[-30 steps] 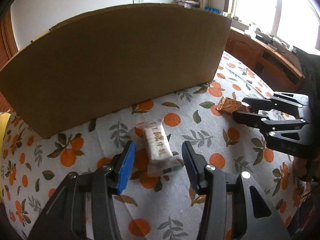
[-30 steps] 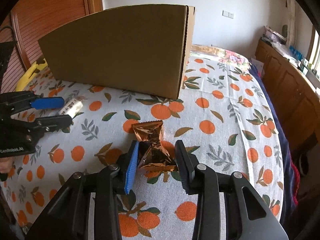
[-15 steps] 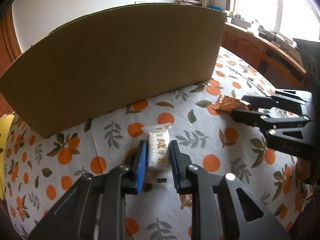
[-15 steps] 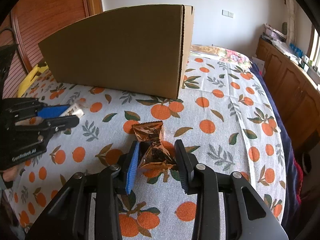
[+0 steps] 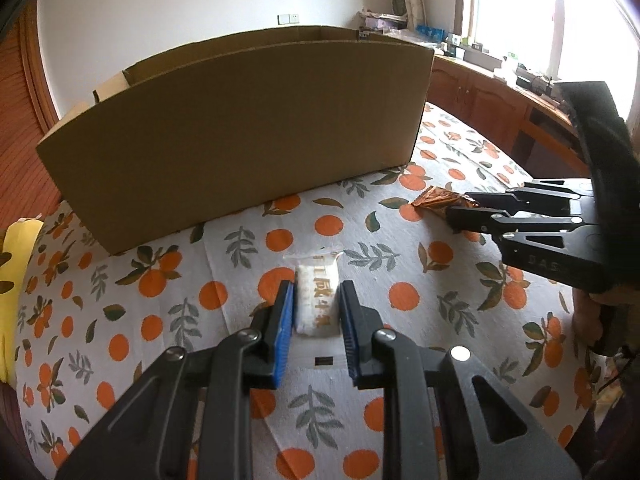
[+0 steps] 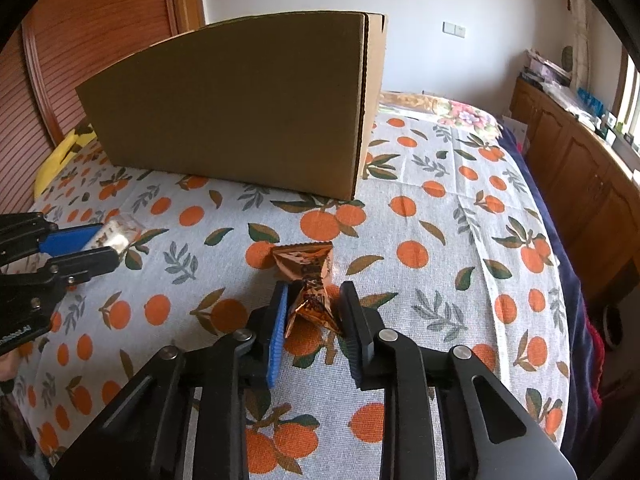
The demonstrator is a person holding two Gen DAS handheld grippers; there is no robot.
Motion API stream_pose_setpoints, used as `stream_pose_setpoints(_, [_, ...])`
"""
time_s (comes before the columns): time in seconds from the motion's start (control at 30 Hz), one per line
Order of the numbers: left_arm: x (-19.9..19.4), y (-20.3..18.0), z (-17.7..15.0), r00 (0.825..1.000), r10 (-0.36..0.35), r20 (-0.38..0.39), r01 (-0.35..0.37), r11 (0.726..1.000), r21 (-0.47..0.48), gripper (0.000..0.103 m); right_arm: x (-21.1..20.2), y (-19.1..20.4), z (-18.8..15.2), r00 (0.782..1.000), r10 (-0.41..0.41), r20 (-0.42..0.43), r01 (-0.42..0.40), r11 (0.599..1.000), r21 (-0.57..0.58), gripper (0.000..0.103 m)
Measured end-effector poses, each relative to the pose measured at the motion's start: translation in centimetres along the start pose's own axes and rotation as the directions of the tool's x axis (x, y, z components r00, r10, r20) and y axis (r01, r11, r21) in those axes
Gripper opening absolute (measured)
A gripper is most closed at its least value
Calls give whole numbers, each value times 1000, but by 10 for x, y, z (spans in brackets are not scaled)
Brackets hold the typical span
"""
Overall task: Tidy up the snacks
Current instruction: 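Close the right tool on the brown foil packet while the left tool grasps the white bar, then lift and carry the brown packet and white bar with both tools over the box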
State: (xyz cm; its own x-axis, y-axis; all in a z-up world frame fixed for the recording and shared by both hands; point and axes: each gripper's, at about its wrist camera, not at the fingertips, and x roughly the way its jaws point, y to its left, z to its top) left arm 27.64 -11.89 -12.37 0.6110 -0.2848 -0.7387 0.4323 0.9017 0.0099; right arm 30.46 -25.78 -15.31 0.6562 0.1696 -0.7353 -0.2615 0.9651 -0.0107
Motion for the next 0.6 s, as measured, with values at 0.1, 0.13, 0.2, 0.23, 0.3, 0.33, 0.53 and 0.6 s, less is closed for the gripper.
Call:
stream_pose_setpoints(0.1, [-7, -2, -1, 1000, -3, 14, 3, 1000, -3, 21, 0, 1, 0, 1000, -7, 0, 7, 1000, -6, 22])
stream_pose_setpoints(0.13, [-10, -2, -1, 1000, -4, 18, 4, 1000, -3, 21, 0, 2, 0, 1000, -11, -2, 11, 1000, -10, 22])
stream_pose_setpoints(0.2, [-16, -3, -3, 1000, -7, 25, 7, 1000, -3, 21, 1, 3, 1, 1000, -15, -5, 15, 1000, -17, 21])
stream_pose_setpoints(0.23, [-19, -4, -3, 1000, -8, 28, 8, 1000, -3, 21, 2, 4, 1, 1000, -16, -6, 16, 1000, -17, 21])
stream_pose_setpoints(0.3, [-25, -6, -4, 999, -10, 36, 10, 1000, -4, 21, 2, 4, 2, 1000, -14, -6, 14, 1000, -15, 21])
stream_pose_setpoints(0.33, [-27, -7, -5, 999, -10, 40, 10, 1000, -4, 21, 2, 4, 1, 1000, -14, -6, 14, 1000, -12, 21])
stream_pose_setpoints(0.53, [-41, -11, -8, 998, -10, 61, 10, 1000, -8, 21, -6, -5, -1, 999, 33, 1, -33, 998, 44, 20])
stream_pose_setpoints(0.6, [-43, -10, -7, 998, -10, 69, 11, 1000, -16, 21, -12, -7, -3, 999, 40, 8, -40, 998, 55, 20])
